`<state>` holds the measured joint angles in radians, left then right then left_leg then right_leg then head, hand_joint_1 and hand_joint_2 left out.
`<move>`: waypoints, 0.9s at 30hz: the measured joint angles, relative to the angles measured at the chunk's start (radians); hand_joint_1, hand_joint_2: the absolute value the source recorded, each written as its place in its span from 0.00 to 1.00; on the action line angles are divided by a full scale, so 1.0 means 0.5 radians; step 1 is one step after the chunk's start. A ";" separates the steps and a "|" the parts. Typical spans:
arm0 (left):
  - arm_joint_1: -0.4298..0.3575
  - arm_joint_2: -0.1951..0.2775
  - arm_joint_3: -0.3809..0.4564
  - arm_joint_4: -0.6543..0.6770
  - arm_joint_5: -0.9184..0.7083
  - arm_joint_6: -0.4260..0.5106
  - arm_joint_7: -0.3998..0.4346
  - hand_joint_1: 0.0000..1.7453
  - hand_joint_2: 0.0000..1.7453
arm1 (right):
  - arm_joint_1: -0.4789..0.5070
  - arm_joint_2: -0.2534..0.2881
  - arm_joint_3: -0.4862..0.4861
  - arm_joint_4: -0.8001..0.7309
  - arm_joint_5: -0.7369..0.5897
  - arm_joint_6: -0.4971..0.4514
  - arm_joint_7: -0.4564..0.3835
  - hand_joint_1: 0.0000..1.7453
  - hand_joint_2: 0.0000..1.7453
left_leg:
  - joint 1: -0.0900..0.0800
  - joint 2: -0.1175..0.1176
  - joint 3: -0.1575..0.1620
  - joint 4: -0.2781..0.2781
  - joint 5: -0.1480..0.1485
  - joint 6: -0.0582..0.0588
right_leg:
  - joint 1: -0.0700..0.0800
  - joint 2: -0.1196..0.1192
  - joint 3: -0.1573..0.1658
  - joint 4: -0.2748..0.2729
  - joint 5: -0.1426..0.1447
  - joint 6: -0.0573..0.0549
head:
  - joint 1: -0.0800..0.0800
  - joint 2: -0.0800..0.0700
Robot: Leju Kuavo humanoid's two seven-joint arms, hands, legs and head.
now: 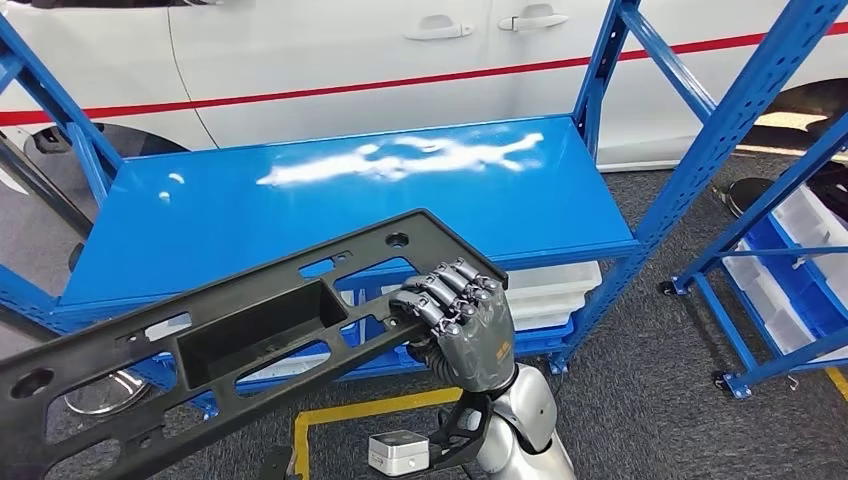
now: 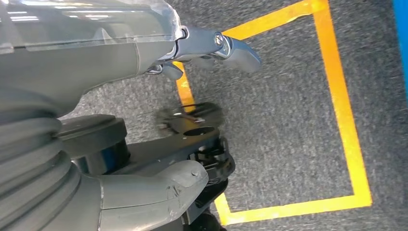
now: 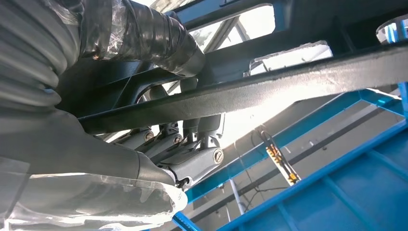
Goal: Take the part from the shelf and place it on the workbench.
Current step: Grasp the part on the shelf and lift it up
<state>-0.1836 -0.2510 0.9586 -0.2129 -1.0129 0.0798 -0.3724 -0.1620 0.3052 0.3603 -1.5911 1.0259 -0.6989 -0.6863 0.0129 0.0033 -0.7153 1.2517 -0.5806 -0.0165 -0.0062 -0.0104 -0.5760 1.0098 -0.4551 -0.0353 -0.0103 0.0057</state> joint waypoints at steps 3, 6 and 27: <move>-0.004 0.001 0.000 0.000 0.010 0.002 -0.003 0.00 1.00 | -0.002 0.000 0.007 0.008 -0.006 0.000 0.001 1.00 1.00 | 0.001 0.000 0.108 0.043 0.091 -0.006 | 0.000 -0.002 -0.105 0.026 0.063 0.010 | 0.000 0.000; -0.012 0.003 0.000 0.000 0.012 0.012 0.000 0.00 1.00 | -0.004 0.000 0.013 0.007 -0.008 -0.001 0.002 1.00 1.00 | -0.005 -0.004 0.411 -0.354 0.122 0.010 | 0.002 -0.002 -0.179 0.059 0.113 0.036 | 0.000 0.000; 0.011 0.012 -0.017 0.000 0.016 0.027 0.021 0.00 1.00 | -0.014 -0.002 0.043 0.013 -0.028 0.000 0.029 1.00 1.00 | -0.010 0.003 0.065 -0.399 0.340 0.018 | -0.002 0.007 0.117 -0.004 -0.093 0.019 | 0.001 0.000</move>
<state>-0.1780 -0.2449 0.9502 -0.2129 -1.0047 0.0936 -0.3620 -0.1689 0.3042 0.3816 -1.5847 1.0117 -0.6991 -0.6718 0.0081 0.0048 -0.6827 1.0522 -0.4106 -0.0074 -0.0073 -0.0071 -0.5175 1.0076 -0.5017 -0.0256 -0.0100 0.0057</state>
